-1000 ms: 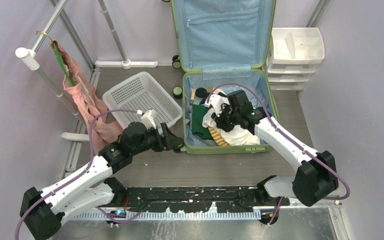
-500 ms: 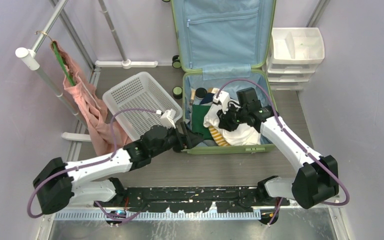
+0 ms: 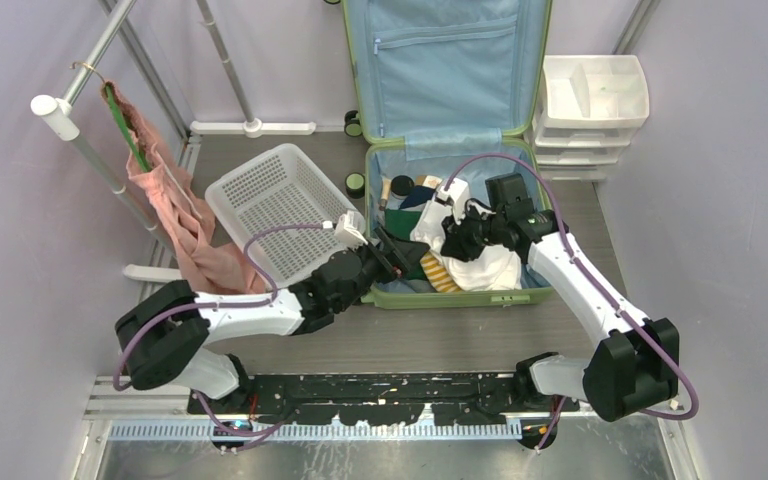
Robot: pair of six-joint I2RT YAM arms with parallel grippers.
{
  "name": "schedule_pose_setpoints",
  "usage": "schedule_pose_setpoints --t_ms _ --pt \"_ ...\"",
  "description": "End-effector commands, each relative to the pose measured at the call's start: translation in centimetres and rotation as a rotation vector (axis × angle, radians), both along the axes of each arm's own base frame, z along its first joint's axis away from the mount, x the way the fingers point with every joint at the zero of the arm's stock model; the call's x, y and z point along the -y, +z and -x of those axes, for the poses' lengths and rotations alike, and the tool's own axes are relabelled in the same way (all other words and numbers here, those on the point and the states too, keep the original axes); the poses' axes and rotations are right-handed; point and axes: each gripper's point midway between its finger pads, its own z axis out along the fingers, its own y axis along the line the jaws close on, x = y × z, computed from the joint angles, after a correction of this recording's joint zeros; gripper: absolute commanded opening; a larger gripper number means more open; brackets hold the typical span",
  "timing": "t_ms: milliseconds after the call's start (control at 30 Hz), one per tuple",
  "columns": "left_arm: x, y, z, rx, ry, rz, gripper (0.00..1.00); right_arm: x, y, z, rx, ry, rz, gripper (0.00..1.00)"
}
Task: Open, take out, and arrange the luggage
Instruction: Pick up the clothes from the luggage.
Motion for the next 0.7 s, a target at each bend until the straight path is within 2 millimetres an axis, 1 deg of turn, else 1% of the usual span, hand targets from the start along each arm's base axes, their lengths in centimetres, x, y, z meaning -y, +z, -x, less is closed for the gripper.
schedule_pose_setpoints --t_ms 0,167,367,467,533,567,667 --pt "0.4 4.4 -2.2 0.045 0.138 0.178 0.86 -0.8 2.3 0.6 0.008 0.026 -0.066 0.13" --pt "1.0 3.0 -3.0 -0.033 0.2 0.228 0.91 -0.8 2.2 0.6 0.004 0.029 -0.065 0.13" --pt "1.7 1.6 -3.5 -0.097 0.239 0.268 0.91 -0.8 2.1 0.7 0.0 0.032 -0.064 0.13" --pt "2.3 0.8 -3.8 -0.134 0.249 0.252 0.91 -0.8 2.2 0.7 0.003 0.035 -0.066 0.13" --pt "2.6 0.3 -4.0 -0.156 0.256 0.247 0.88 -0.8 2.2 0.8 0.004 0.038 -0.068 0.13" --pt "2.7 0.3 -4.1 -0.159 0.259 0.249 0.84 -0.8 2.2 0.8 0.003 0.04 -0.069 0.13" --pt "2.7 0.4 -4.3 -0.157 0.269 0.242 0.8 -0.9 2.2 0.9 0.003 0.049 -0.07 0.13"
